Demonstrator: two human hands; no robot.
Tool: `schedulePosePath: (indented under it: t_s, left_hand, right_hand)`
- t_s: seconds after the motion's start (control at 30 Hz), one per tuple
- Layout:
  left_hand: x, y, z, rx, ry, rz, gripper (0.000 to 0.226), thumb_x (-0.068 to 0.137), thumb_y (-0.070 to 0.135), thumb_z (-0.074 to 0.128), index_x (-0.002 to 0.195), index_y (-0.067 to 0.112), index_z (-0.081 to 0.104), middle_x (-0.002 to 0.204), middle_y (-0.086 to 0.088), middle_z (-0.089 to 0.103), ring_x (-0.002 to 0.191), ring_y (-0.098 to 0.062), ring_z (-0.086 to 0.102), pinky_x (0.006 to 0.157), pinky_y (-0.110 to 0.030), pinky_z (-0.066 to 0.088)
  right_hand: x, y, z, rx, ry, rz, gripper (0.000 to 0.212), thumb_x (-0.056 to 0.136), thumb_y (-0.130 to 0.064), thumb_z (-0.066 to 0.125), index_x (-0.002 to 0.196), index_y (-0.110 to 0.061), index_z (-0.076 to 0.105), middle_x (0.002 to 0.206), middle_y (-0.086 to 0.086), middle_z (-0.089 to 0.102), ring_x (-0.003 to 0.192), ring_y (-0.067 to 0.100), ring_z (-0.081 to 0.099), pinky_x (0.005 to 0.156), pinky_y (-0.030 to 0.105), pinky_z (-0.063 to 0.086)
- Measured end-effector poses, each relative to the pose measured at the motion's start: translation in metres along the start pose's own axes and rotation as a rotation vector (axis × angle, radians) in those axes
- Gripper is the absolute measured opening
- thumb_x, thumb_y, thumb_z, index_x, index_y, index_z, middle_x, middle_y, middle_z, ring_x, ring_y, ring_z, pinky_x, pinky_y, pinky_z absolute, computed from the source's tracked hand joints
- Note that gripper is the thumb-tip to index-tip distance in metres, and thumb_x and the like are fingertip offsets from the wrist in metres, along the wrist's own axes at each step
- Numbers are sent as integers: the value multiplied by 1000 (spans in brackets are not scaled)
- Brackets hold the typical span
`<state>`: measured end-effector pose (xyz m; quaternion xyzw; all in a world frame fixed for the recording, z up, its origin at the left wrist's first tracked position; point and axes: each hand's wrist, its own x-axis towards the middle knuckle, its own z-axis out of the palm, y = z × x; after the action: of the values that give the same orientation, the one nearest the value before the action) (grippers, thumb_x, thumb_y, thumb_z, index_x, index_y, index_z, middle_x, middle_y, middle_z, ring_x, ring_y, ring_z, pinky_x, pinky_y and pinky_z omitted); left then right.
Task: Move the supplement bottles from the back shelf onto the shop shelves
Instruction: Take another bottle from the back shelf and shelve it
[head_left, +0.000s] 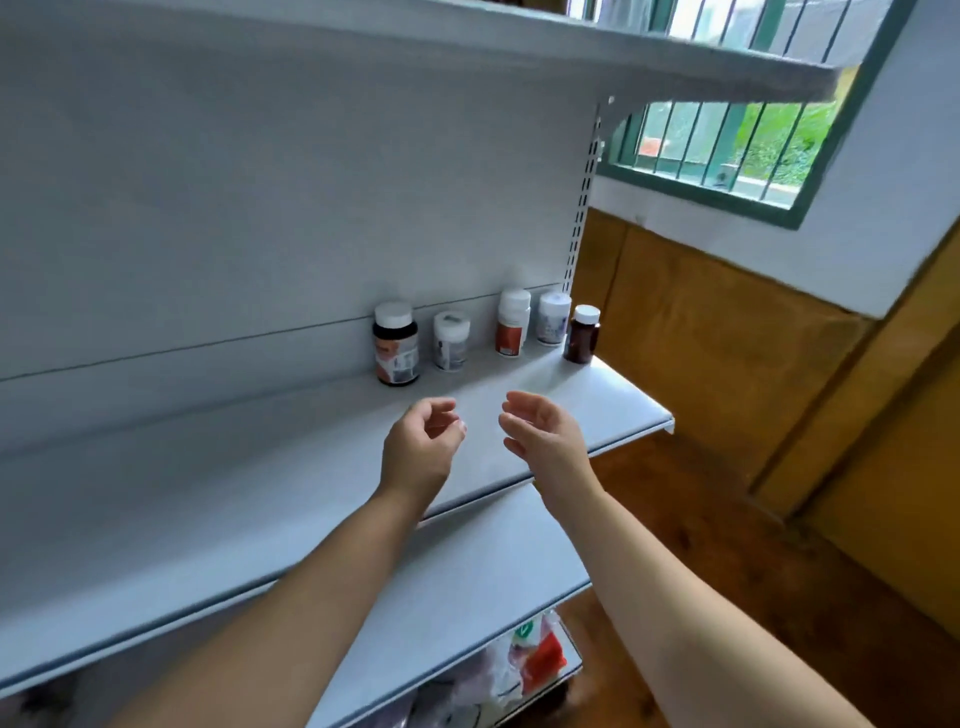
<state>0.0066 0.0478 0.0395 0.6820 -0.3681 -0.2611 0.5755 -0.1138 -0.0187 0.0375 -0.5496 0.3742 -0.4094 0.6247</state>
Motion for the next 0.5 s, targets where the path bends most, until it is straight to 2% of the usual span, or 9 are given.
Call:
schedulePosePath:
  t_s: [0.23, 0.37, 0.4, 0.5]
  left_hand:
    - [63, -20, 32, 20, 107, -54, 22, 84, 10, 59, 105, 18, 59, 98, 0, 63, 91, -15, 58, 91, -30, 46]
    - [109, -27, 45, 2, 172, -91, 35, 83, 7, 60, 118, 9, 55, 107, -7, 61, 90, -14, 55, 76, -14, 45]
    - [118, -28, 48, 0, 166, -113, 40, 83, 7, 60, 123, 8, 52, 112, -9, 60, 93, -14, 56, 77, -14, 46]
    - [139, -36, 54, 76, 165, -180, 52, 83, 11, 62, 131, 7, 45, 128, -13, 56, 110, -21, 56, 96, -29, 43]
  right_hand:
    - [81, 19, -7, 23, -70, 50, 34, 86, -3, 59, 117, -13, 53, 110, 9, 59, 93, 17, 57, 81, 30, 47]
    - [127, 24, -7, -3, -99, 57, 38, 84, -1, 61, 120, -10, 52, 109, 9, 58, 89, 15, 56, 75, 26, 45]
    - [139, 24, -7, -22, -107, 58, 40, 84, -1, 61, 121, -9, 51, 109, 9, 57, 90, 16, 55, 74, 26, 45]
    - [173, 23, -5, -72, -131, 65, 44, 83, 0, 62, 124, -7, 50, 110, 9, 56, 95, 18, 54, 74, 24, 45]
